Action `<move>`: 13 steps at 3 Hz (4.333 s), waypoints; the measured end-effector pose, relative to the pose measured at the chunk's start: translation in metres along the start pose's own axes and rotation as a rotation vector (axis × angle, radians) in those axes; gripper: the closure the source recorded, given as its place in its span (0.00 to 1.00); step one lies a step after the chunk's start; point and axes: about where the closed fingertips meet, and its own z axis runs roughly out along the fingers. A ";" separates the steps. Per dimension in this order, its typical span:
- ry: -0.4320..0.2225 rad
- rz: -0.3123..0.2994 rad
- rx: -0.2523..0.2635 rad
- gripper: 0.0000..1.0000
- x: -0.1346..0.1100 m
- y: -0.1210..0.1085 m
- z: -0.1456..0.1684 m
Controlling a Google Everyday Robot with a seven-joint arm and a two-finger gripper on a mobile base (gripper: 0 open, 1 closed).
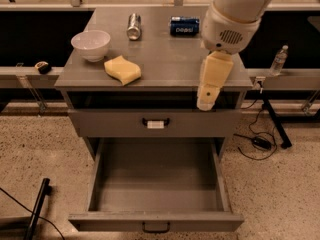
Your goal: Place sponge into middle drawer
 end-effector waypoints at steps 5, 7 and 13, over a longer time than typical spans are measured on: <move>-0.230 -0.045 0.043 0.00 -0.122 -0.063 0.059; -0.313 0.073 0.040 0.00 -0.151 -0.100 0.109; -0.536 0.092 -0.043 1.00 -0.189 -0.092 0.142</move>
Offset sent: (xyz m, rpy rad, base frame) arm 0.0304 0.0437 -0.0057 -0.0178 -0.0032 0.0486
